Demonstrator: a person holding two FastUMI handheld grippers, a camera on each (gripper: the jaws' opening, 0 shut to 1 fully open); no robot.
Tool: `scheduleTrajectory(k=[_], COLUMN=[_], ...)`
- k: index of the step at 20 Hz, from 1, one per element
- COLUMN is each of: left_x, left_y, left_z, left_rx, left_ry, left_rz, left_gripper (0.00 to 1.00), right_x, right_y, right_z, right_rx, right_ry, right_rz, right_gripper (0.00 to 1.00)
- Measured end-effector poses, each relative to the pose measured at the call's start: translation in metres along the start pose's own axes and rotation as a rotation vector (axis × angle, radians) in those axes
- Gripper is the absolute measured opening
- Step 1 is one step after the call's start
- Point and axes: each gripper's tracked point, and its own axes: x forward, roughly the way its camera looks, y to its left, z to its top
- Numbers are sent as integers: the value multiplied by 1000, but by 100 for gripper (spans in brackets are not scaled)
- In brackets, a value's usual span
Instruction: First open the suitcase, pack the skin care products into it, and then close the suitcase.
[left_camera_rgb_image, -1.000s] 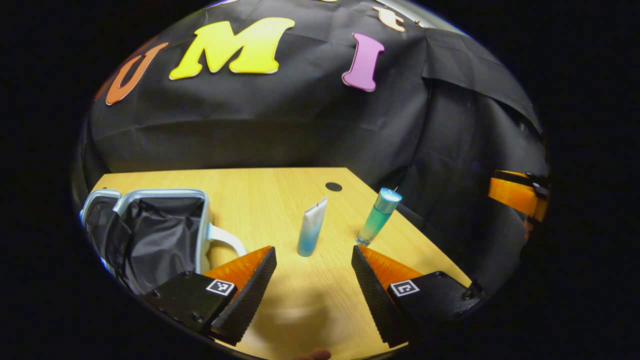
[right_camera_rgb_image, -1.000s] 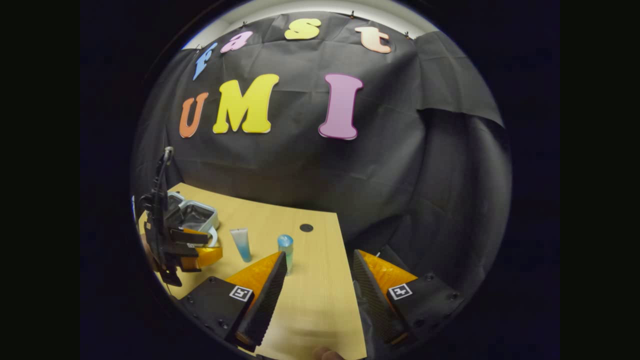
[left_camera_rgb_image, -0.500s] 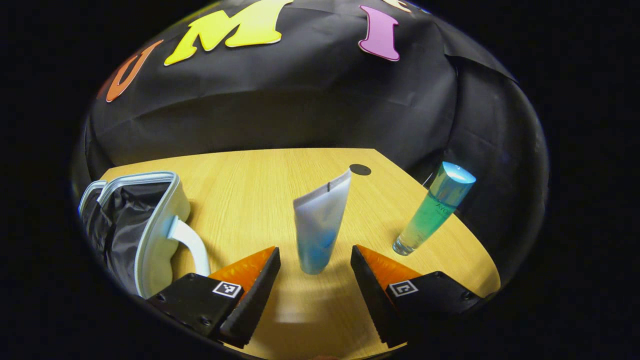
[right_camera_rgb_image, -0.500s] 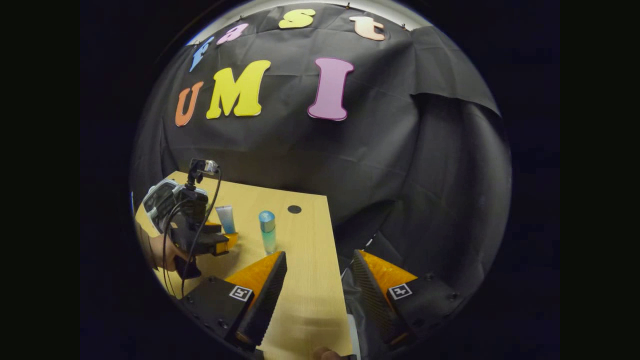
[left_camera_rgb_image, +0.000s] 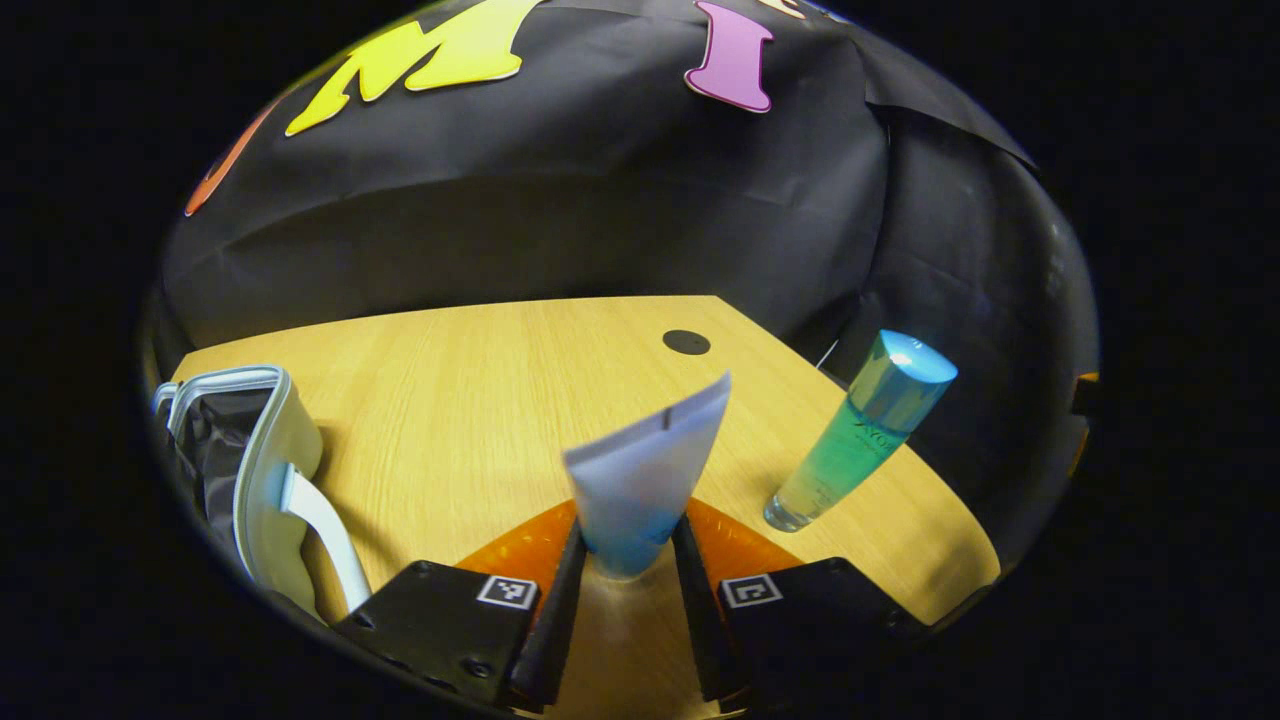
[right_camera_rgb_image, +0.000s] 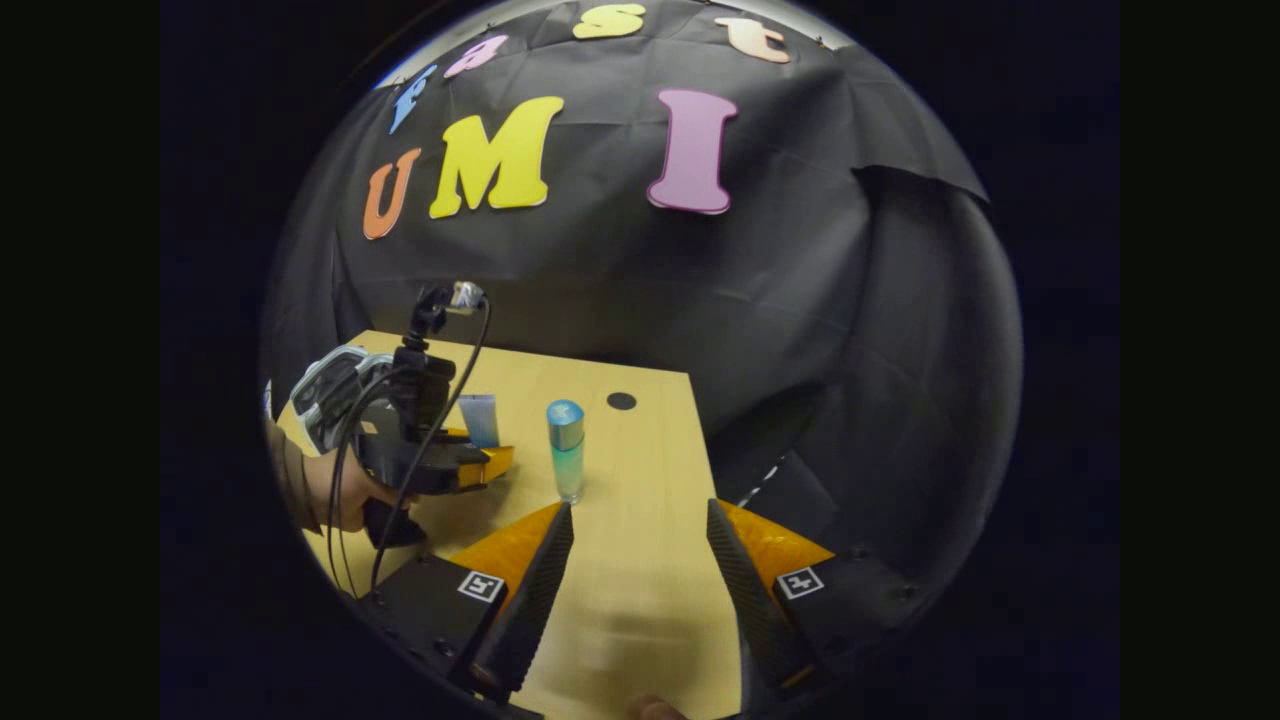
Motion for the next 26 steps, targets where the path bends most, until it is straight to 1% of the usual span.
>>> scheduleTrajectory(k=[2,6,7,9,10,11,12,13,14,15,17,19,20,21,22,23,24,25,26], left_x=[-8,-34,-44,-64,-74,-84,-95,-105,-115,-123,-141,-160,-168,-177,-184,-194,-203,-211,-221], left_y=[-1,0,0,-6,-5,-5,-2,1,5,10,18,23,26,29,33,35,40,44,49], left_z=[0,12,15,18,18,16,18,18,17,14,6,6,6,4,3,3,2,1,-1], left_rx=[-12,-58,-60,-68,-63,-60,-64,-72,-77,-86,-99,-103,-103,-104,-108,-118,-131,-143,-150], left_ry=[3,-26,-33,-27,-25,-15,-17,-22,-17,-5,19,11,8,10,11,6,-1,-2,0], left_rz=[-9,-13,-18,-52,-51,-50,-38,-32,-21,-6,18,26,30,40,49,58,69,79,95], left_gripper=[48,46,46,45,51,51,43,43,50,43,43,43,43,43,43,43,43,43,43], right_x=[18,52,60,76,85,93,101,109,116,122,133,142,146,150,153,156,157,160,160], right_y=[12,30,38,47,52,54,58,61,62,63,65,68,70,73,76,76,80,80,79], right_z=[-1,2,2,1,2,0,0,-3,-3,-5,-7,-10,-12,-12,-12,-13,-12,-13,-12], right_rx=[-1,-12,-5,2,7,9,12,15,12,8,17,37,43,47,46,35,39,28,26], right_ry=[9,12,12,13,14,21,27,31,35,36,38,44,48,48,49,45,42,40,45], right_rz=[15,40,62,79,85,82,84,85,84,79,71,67,67,72,73,65,77,61,54], right_gripper=[80,80,80,80,80,80,80,80,80,80,80,80,79,74,72,67,64,59,58])
